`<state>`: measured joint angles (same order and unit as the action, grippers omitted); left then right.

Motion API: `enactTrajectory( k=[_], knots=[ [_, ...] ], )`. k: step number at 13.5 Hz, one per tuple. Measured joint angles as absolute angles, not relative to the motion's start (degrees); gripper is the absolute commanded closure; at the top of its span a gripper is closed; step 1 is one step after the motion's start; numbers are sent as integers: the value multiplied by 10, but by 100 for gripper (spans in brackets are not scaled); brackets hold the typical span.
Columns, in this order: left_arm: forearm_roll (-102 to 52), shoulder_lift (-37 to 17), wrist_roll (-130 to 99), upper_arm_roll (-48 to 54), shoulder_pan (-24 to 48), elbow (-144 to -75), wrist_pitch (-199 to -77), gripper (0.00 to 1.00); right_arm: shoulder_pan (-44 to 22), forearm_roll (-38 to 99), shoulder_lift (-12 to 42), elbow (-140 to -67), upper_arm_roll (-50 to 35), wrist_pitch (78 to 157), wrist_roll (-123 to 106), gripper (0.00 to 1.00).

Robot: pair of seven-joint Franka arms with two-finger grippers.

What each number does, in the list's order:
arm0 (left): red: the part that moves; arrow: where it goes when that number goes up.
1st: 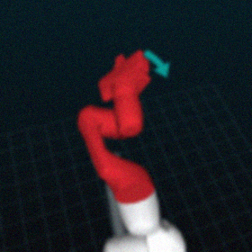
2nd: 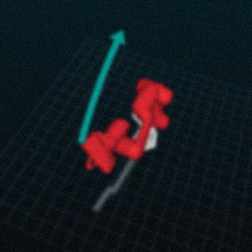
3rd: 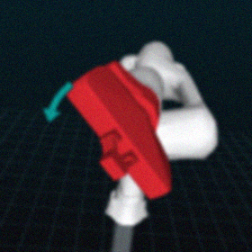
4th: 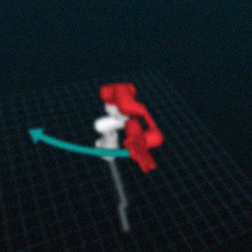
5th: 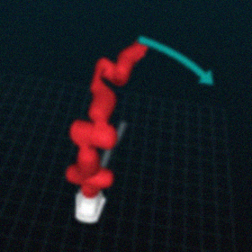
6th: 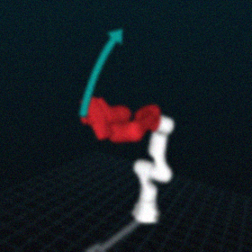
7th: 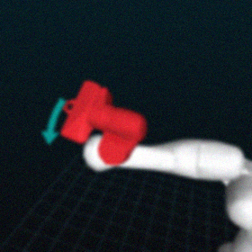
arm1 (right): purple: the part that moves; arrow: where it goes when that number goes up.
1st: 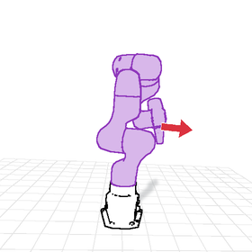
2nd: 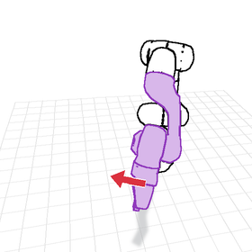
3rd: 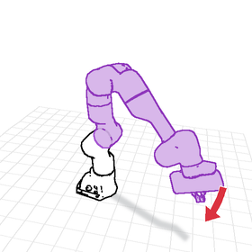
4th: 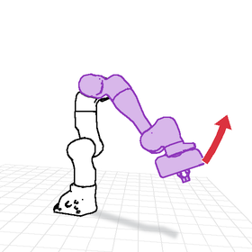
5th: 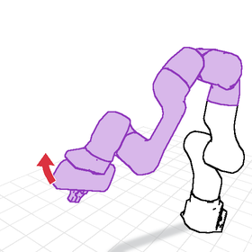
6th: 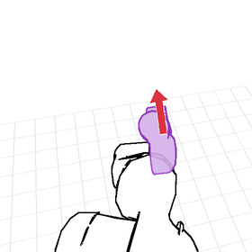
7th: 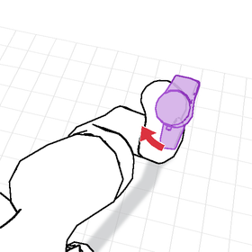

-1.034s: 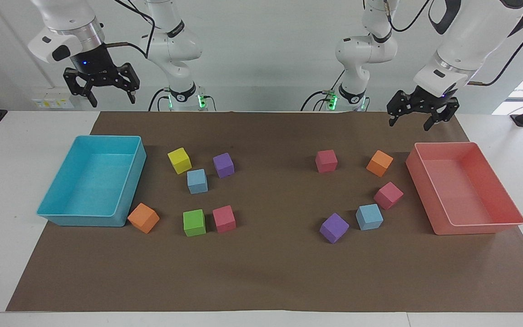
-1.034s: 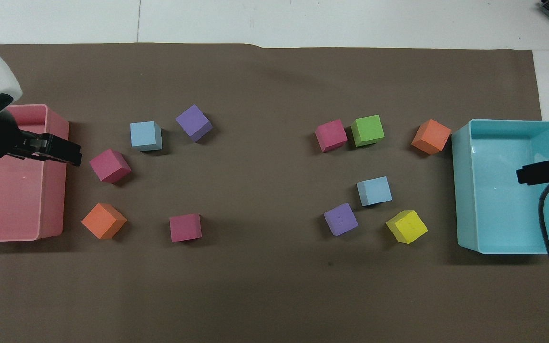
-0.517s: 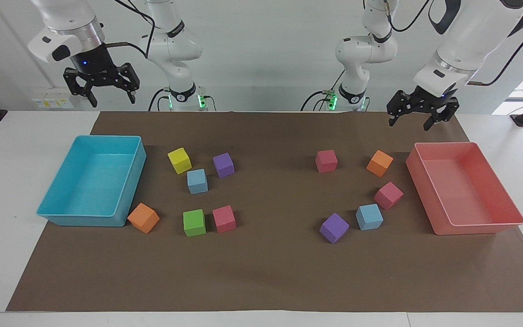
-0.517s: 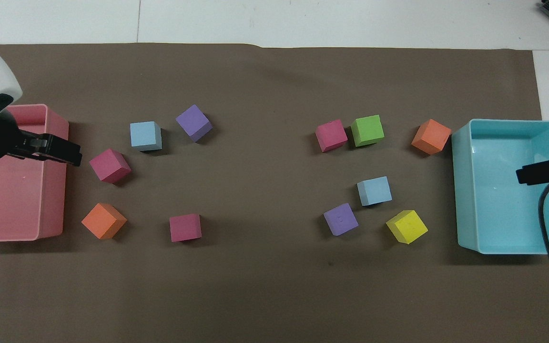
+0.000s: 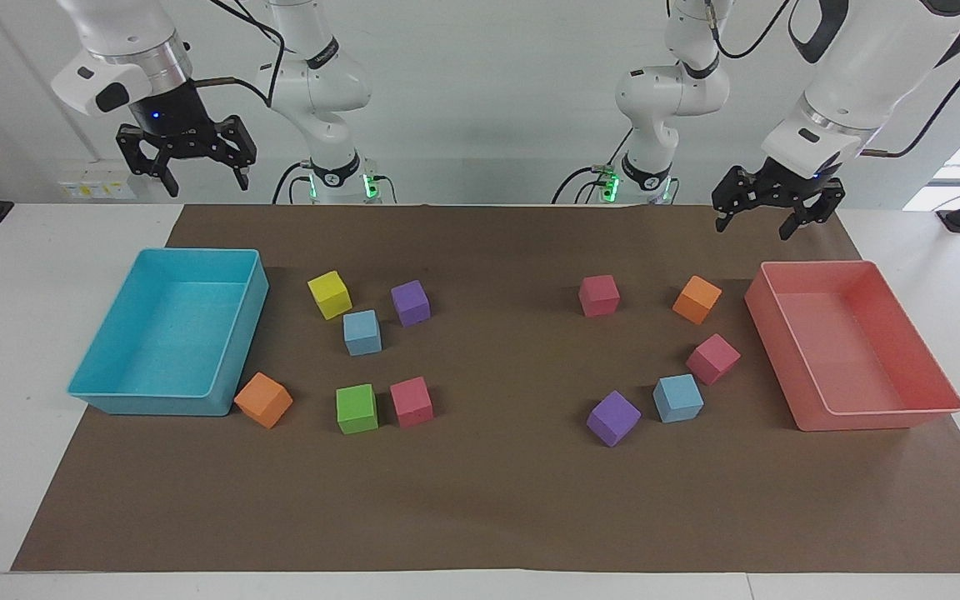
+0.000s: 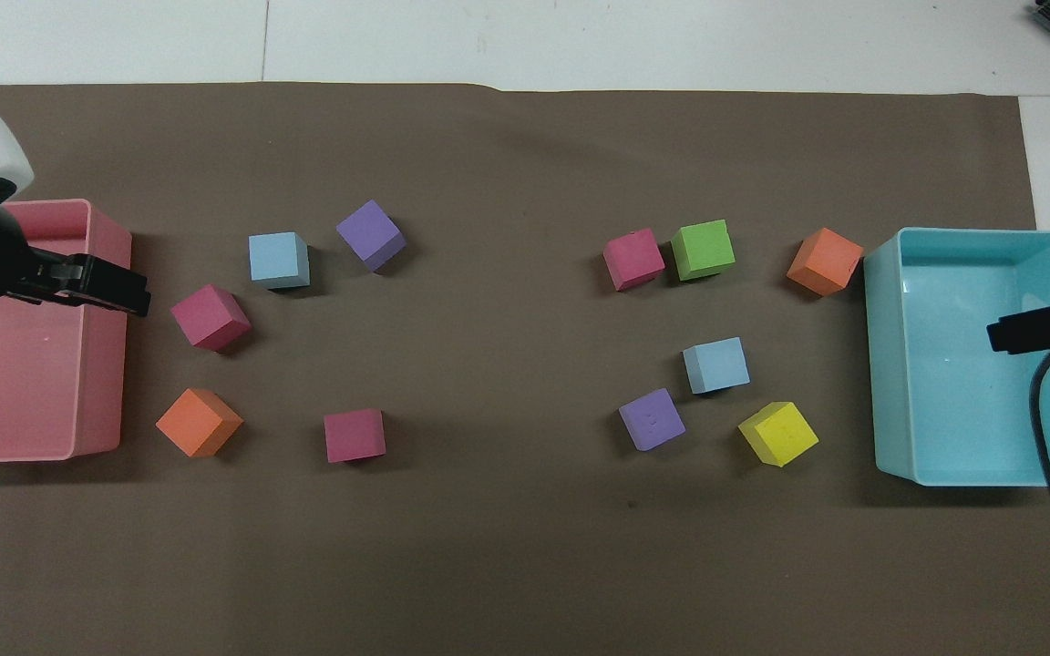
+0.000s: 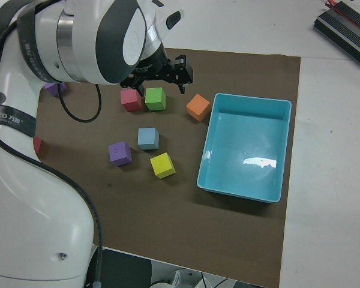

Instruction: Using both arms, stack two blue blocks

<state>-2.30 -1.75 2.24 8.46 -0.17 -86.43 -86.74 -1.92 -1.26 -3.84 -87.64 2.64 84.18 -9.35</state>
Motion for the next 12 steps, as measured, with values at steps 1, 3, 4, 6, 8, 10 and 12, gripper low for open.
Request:
enactTrajectory(
  k=[1, 3, 4, 6, 8, 10, 12],
  knots=[
    [-23, -17, 22, 85, -2, -864, -867, 0, -19, -13, -38, -876, 27, 842, -94, 0],
    [-23, -17, 22, 85, -2, -864, -867, 0, -19, -13, -38, -877, 28, 834, -93, 0],
    [-23, -17, 22, 85, -3, -864, -867, 0, -18, -13, -38, -877, 29, 833, -86, 0],
    [-23, -18, 22, 85, -3, -864, -867, 0, -17, -13, -38, -877, 33, 833, -56, 0],
    [-23, -18, 22, 85, -3, -864, -867, 0, -17, -13, -38, -877, 33, 833, -45, 0],
    [-23, -18, 22, 84, -3, -864, -867, 0, -16, -13, -38, -877, 34, 833, -44, 0],
    [-23, -18, 22, 84, -3, -864, -867, 0, -16, -13, -38, -877, 33, 833, -43, 0]
  ],
)
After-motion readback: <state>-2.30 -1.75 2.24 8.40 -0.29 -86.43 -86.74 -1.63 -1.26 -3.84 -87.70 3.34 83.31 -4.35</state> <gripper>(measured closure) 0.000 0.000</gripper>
